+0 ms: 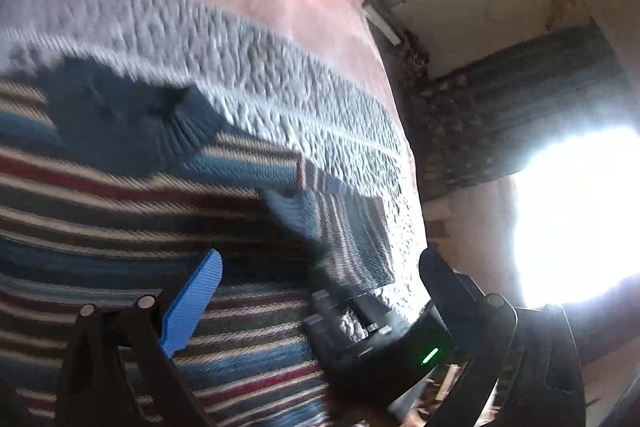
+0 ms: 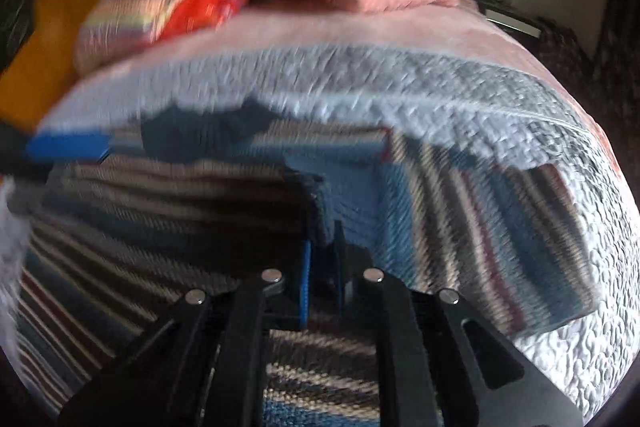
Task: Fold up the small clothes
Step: 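Carry the sleeve across the sweater body with the right tool and release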
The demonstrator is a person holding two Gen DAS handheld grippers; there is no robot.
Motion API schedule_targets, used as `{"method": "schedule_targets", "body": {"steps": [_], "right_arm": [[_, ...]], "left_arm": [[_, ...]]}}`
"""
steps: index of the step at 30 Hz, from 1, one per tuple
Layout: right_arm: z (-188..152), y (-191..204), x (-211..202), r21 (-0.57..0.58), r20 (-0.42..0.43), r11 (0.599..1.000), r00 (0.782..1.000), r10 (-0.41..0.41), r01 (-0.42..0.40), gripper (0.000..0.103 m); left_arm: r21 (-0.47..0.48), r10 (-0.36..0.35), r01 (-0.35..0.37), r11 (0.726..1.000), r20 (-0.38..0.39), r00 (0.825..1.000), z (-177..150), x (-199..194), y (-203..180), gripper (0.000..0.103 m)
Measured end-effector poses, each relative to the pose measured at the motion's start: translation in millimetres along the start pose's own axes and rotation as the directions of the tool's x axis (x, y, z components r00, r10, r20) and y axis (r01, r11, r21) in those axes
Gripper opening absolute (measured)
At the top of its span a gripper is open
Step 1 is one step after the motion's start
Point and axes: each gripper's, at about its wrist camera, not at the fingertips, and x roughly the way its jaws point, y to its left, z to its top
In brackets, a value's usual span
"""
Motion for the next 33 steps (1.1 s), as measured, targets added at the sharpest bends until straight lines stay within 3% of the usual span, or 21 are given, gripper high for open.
{"method": "schedule_targets", "body": {"steps": [3,5,7,10,15,18,19,21,23,28,33], "right_arm": [[-16,5,8,-0.009,-0.025,0.999,0.999,0.033,-0.033,0.024],[-24,3,0,0.015,-0.006,0.998,0.998,0.066,-0.066,0.044],[-33,1,-16,0.036,0.031,0.996,0.996,0.08,-0.081,0.049],[-55,-7,-45,0.113,0.073,0.987,0.992,0.105,-0.113,0.053],[-94,-17,-66,0.318,0.122,0.922,0.974,0.193,-0.222,0.056],[-98,-15,-66,0.336,0.148,0.9,0.959,0.24,-0.277,0.056],[-99,-14,-67,0.325,0.161,0.9,0.954,0.251,-0.292,0.056],[-102,-12,-68,0.315,0.177,0.9,0.95,0.258,-0.303,0.056],[-105,-9,-66,0.309,0.174,0.899,0.948,0.267,-0.31,0.056],[-108,-5,-68,0.289,0.181,0.904,0.945,0.272,-0.315,0.056],[-107,-7,-65,0.301,0.186,0.896,0.941,0.282,-0.328,0.056]], "left_arm": [[-0.091,-0.054,0.049,0.995,-0.055,0.997,1,32,20,0.099],[-0.15,-0.083,0.07,0.986,-0.079,0.993,-2,51,33,0.099],[-0.201,-0.093,0.07,0.977,-0.111,0.989,-6,67,43,0.099],[-0.25,-0.112,0.071,0.966,-0.153,0.982,-12,87,49,0.099],[-0.284,-0.072,0.018,0.959,-0.182,0.981,-15,109,57,0.099],[-0.264,-0.054,0.009,0.964,-0.165,0.985,-10,112,52,0.095],[-0.251,-0.047,0.005,0.968,-0.162,0.986,-9,113,49,0.09],[-0.227,-0.022,-0.025,0.974,-0.2,0.98,-6,120,46,0.033],[-0.199,0.055,-0.1,0.975,-0.222,0.973,-5,126,43,0.011],[-0.174,0.06,-0.093,0.98,-0.186,0.981,3,113,30,0.007],[-0.089,0.052,-0.062,0.994,-0.111,0.992,26,64,3,0.006]]}}
